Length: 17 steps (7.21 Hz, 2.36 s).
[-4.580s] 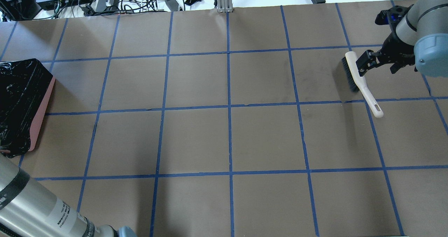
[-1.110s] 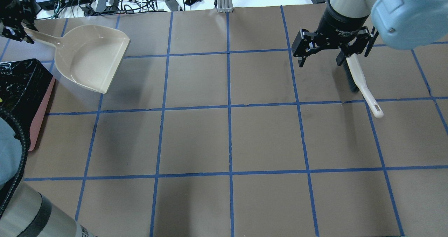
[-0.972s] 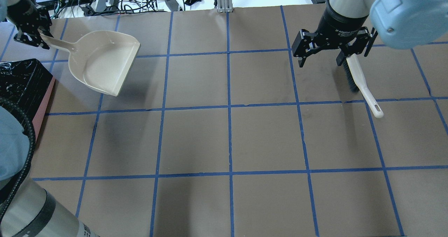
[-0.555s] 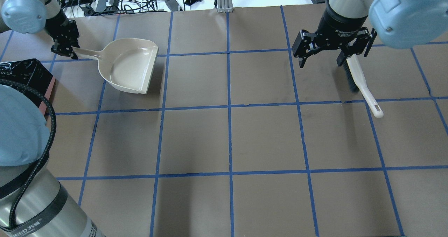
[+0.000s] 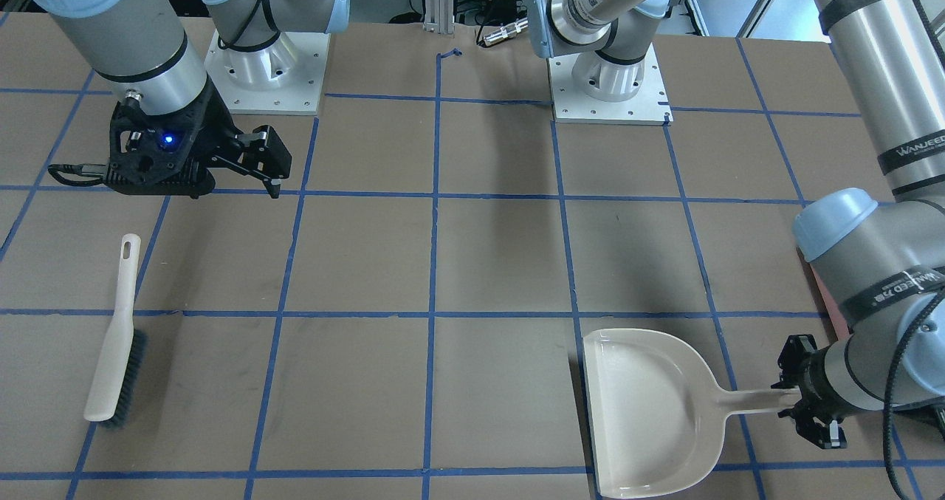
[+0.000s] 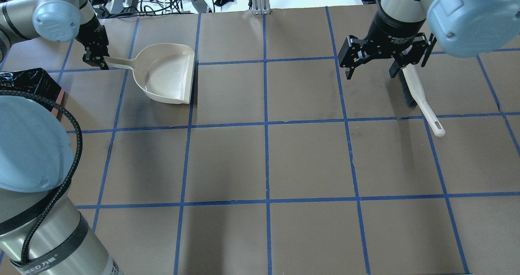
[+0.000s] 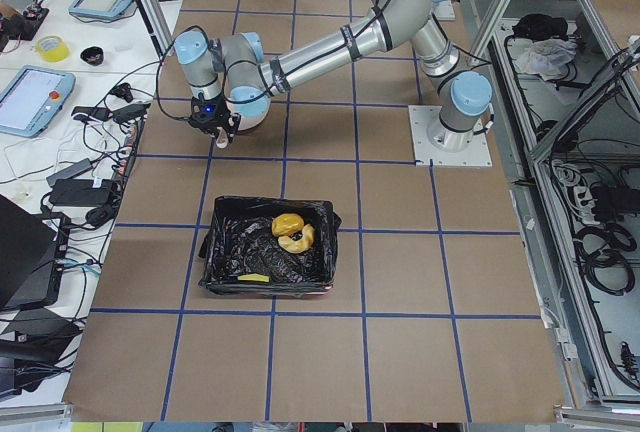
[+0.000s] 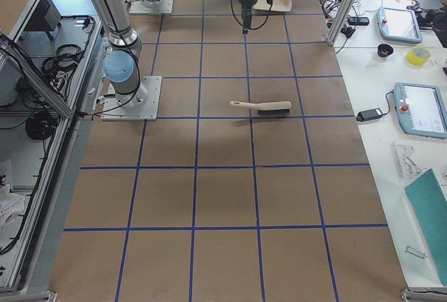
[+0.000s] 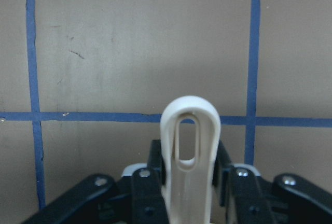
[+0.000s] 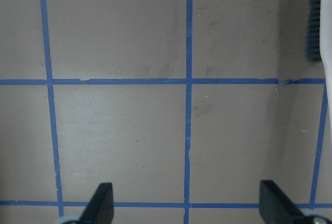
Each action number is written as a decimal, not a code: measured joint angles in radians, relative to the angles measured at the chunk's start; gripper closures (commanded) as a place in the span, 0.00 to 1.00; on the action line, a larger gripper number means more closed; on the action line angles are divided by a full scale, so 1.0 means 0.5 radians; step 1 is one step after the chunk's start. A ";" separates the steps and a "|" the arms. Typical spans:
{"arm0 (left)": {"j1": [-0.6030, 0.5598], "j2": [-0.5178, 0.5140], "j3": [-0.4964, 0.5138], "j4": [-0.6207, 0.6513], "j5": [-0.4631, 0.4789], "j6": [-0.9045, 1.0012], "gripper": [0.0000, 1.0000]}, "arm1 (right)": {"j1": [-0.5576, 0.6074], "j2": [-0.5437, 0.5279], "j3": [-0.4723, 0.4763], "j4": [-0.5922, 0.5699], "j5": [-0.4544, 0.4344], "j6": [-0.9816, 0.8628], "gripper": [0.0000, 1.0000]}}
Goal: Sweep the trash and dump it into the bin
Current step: 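Swing the white dustpan away from the bin with the left gripper, then lower the dustpan flat onto the table with the left gripper, then open the left gripper and raise it off the dustpan handle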
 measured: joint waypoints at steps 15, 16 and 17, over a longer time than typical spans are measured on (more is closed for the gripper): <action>-0.026 0.238 -0.554 0.508 -0.001 0.124 0.34 | 0.000 -0.003 -0.002 -0.003 -0.035 0.003 0.00; -0.025 0.240 -0.553 0.509 -0.001 0.124 0.30 | 0.000 -0.003 -0.007 -0.003 -0.093 0.000 0.00; -0.024 0.246 -0.547 0.509 -0.001 0.124 0.20 | 0.000 -0.003 -0.010 -0.003 -0.142 -0.006 0.00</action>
